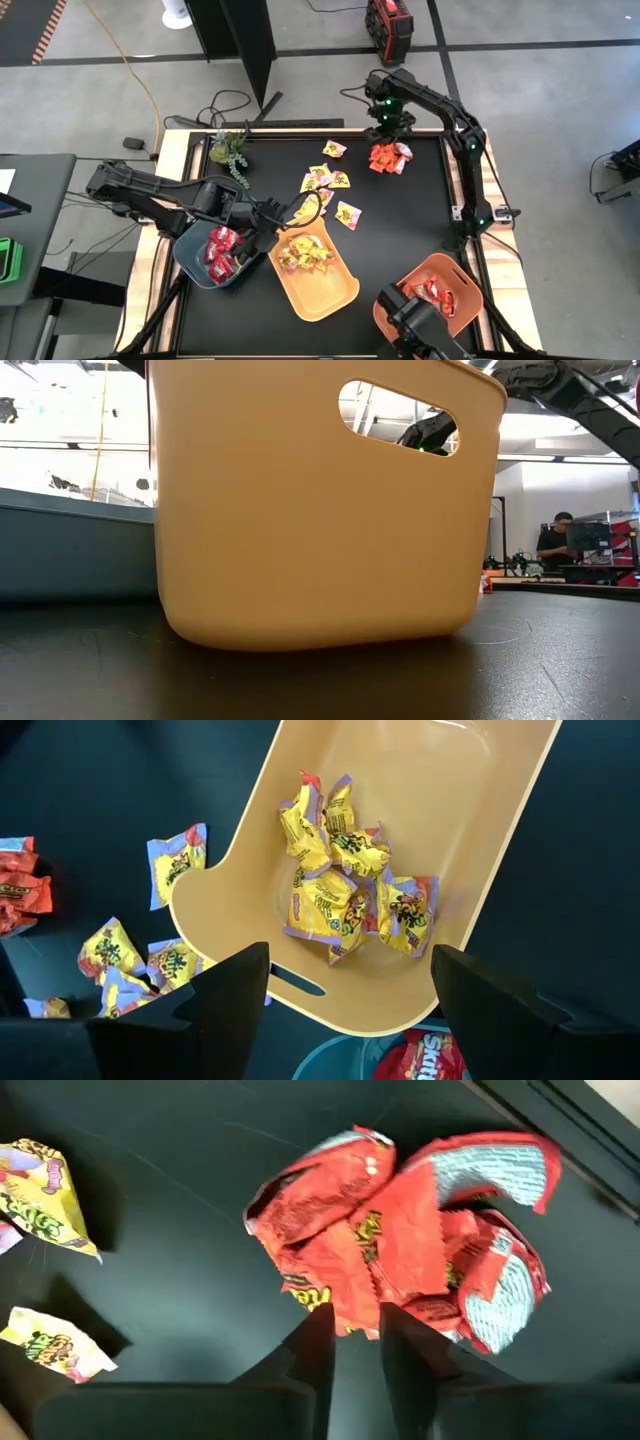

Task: Sort candy
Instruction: Put the orange chocolate into the orange bin

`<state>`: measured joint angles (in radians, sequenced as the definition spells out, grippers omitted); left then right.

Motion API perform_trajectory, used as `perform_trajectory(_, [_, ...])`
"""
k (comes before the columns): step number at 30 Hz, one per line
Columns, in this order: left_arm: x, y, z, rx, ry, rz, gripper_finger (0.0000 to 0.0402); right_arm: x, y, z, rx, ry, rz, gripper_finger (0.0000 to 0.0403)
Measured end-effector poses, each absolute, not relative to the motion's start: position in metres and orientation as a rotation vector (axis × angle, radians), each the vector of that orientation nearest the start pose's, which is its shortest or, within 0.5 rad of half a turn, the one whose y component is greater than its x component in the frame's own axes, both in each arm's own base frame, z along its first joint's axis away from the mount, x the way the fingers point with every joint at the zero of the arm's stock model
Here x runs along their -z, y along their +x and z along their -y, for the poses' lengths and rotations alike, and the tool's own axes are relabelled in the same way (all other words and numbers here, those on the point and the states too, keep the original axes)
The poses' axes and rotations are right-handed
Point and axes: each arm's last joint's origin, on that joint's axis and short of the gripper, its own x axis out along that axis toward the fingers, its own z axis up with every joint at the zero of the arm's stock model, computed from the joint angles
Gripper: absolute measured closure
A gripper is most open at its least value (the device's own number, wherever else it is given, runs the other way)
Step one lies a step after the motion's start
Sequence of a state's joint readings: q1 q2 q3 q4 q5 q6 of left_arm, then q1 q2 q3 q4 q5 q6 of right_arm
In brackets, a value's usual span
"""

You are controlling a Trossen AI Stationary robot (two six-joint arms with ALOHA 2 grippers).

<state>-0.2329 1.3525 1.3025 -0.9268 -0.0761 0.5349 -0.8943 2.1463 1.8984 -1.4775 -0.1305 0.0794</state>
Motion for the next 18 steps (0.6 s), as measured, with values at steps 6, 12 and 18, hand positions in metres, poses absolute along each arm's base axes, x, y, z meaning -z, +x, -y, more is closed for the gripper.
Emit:
perform_trajectory(6, [-0.329, 0.258, 0.059, 0.394, 0.626, -0.914, 0.0126, -0.226, 0.265, 0.313, 0.622, 0.833, -1.446, 0.0179])
perform_trajectory(12, [-0.329, 0.258, 0.059, 0.396, 0.629, -0.915, 0.0126, -0.230, 0.277, 0.306, 0.600, 0.739, -1.423, 0.0121])
perform_trajectory(18, [-0.329, 0.258, 0.059, 0.392, 0.621, -0.919, 0.0126, -0.246, 0.288, 0.290, 0.569, 0.646, -1.407, 0.0118])
